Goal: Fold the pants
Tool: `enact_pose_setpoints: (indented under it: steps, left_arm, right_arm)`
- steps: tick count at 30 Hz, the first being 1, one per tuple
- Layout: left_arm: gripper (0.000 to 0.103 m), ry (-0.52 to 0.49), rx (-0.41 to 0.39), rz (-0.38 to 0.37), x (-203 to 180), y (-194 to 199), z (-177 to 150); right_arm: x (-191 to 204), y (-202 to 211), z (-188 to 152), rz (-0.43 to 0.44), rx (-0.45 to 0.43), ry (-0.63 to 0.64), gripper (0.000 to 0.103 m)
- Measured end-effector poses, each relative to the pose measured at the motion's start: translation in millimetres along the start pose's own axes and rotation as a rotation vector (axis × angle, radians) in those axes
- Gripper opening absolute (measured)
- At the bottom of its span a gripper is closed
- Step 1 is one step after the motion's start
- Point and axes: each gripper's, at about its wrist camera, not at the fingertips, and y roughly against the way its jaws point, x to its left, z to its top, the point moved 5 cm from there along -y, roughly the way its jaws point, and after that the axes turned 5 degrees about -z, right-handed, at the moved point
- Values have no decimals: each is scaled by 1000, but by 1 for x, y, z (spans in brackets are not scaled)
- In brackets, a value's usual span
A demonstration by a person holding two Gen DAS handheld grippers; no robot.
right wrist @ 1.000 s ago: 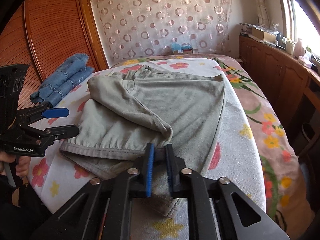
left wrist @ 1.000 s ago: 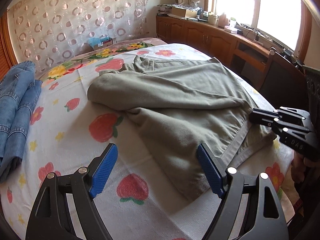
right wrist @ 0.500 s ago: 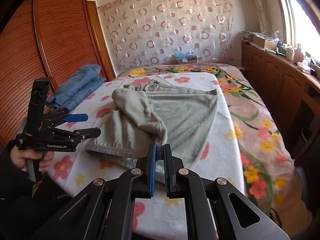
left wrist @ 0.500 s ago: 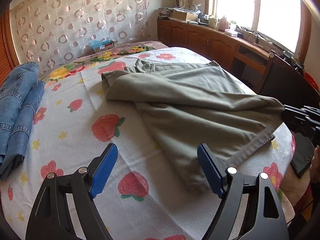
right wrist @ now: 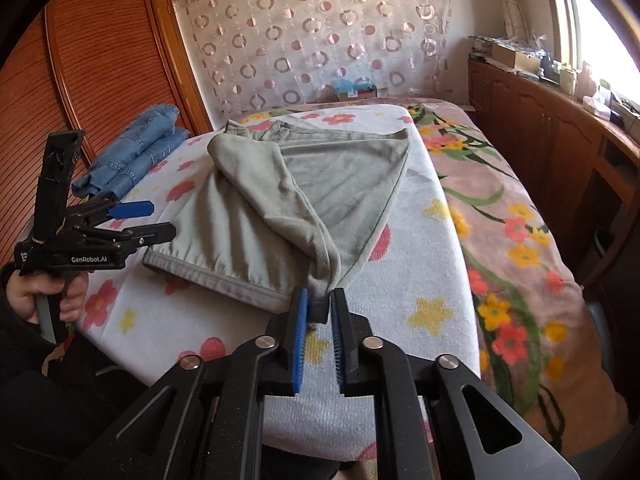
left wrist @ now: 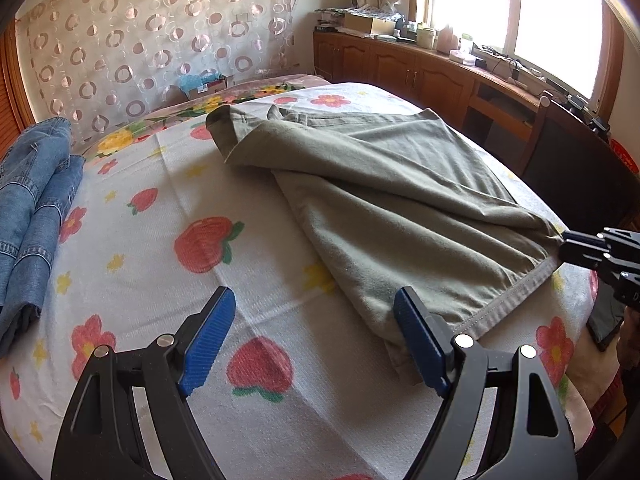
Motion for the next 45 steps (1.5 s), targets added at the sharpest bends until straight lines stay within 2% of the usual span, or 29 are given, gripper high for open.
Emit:
enact_pose_setpoints:
  steps: [3, 5, 8, 16, 23, 30, 33, 34, 35, 38, 41, 45]
  left_arm:
    - [83, 7, -11, 3, 3, 4, 1]
    - [83, 12, -20, 6, 6, 6, 2]
    - [83, 23, -34, 12, 13, 11, 5]
    - [83, 44, -67, 49, 34, 19, 17]
    - [83, 77, -94, 73, 55, 28, 21]
    - [83, 104, -102, 75, 68, 31, 16]
    - [83, 111, -105, 72, 70, 31, 13]
    - [83, 114, -104, 71, 71, 31, 12]
    - [83, 116, -103, 71, 71, 30, 12]
    - [83, 121, -102, 71, 73, 29, 10]
    - [83, 127, -103, 74, 75, 29, 8]
    - [83, 133, -111, 77, 76, 31, 8]
  right_arm:
    - [-2, 4, 4, 6, -17, -9, 20]
    - [-3, 5, 7, 0, -32, -9, 26]
    - [-1, -1, 17, 3, -45, -5, 27]
    - [17, -48, 76, 43, -64, 42, 30]
    - [35, -118, 118, 95, 7, 39, 30]
    - [47, -178, 128, 127, 140, 26, 30]
    - [51, -190, 129, 146, 174, 22, 30]
    - [54, -194, 130, 152, 181, 25, 29]
    - [56, -197, 130, 156, 185, 31, 16]
    - [61, -186, 133, 180, 153, 38, 4]
    - [68, -166, 135, 223, 98, 44, 3]
    - [94, -147, 124, 295, 81, 128, 3]
